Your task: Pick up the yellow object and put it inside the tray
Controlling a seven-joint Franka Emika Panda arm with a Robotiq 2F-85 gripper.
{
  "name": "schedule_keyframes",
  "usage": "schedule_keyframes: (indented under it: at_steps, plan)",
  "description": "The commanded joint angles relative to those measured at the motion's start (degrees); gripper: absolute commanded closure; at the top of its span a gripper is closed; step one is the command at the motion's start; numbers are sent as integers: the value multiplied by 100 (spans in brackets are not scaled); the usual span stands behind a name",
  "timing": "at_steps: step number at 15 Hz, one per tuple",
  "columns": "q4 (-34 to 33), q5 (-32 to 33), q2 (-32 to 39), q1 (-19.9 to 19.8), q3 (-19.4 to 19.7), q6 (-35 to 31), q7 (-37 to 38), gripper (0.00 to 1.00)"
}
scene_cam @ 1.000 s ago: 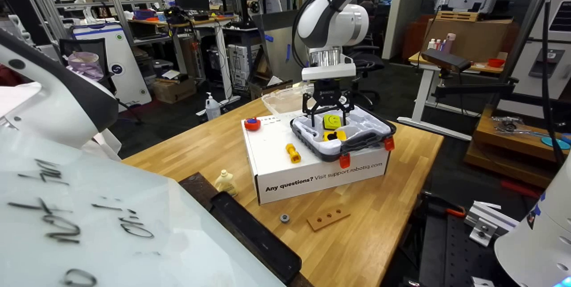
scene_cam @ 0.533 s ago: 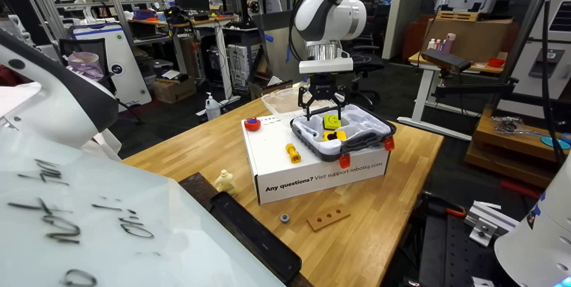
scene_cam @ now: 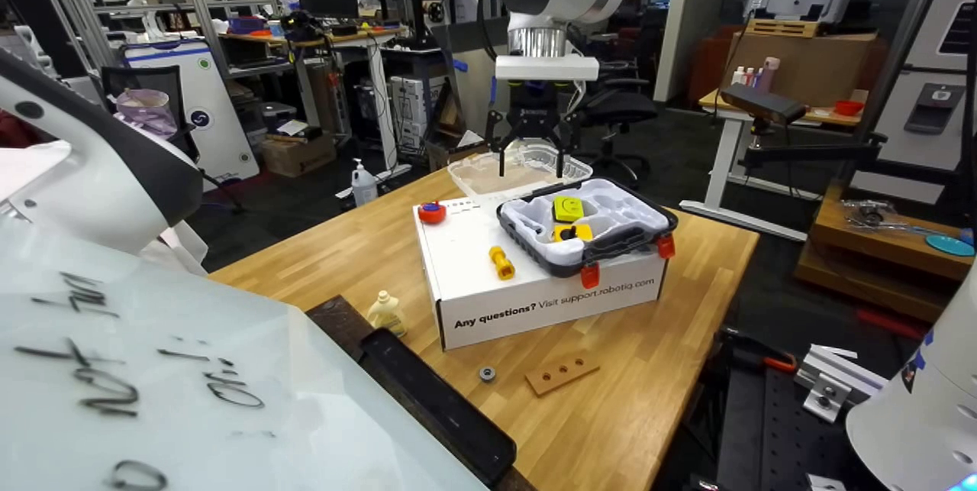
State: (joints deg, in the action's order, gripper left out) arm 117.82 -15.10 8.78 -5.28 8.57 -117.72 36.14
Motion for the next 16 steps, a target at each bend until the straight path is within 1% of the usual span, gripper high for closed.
schedule_keyframes:
  at_steps: [1, 7, 9, 14, 15, 16]
  plan:
    - [482, -251, -606, 57, -138, -67, -39, 0]
    - [1046, -398, -1452, 197, -397, -74, 9, 0]
    - [1142, -406, -1692, 212, -470, 49, 12, 0]
    - [1278, -682, -2047, 161, -441, 564, -242, 0]
    - [1190, -490, -1906, 164, -529, 425, -47, 0]
    - [1203, -515, -1947, 147, -517, 479, -80, 0]
